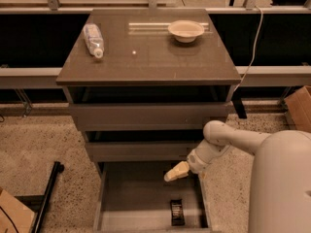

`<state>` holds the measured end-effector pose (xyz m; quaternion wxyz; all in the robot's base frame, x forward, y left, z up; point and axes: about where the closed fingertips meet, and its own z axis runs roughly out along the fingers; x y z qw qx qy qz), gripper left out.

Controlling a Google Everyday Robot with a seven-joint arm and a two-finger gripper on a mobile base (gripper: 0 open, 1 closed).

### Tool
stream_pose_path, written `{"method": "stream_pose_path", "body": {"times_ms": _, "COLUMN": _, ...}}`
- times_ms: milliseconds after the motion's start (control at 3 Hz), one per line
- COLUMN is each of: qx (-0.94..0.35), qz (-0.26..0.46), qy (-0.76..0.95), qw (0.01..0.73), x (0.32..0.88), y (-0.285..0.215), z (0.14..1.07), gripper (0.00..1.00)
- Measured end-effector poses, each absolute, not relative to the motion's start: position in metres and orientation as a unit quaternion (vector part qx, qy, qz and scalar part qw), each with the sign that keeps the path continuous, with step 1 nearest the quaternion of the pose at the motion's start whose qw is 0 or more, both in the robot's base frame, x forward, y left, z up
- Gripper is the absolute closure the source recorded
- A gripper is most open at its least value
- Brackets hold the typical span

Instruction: Pick rxbar chocolate from bottom drawer and place on counter

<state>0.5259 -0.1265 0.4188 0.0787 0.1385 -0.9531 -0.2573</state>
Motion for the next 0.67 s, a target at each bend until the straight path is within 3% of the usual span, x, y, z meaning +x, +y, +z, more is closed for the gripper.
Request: {"method": "stream_pose_path", "body": {"times_ms": 667, "qx": 0.088, "qz": -0.28, "qy": -0.954, "qw": 0.061, "x": 0.548, "y": -0.104, "z": 0.377, "gripper": 0.0}}
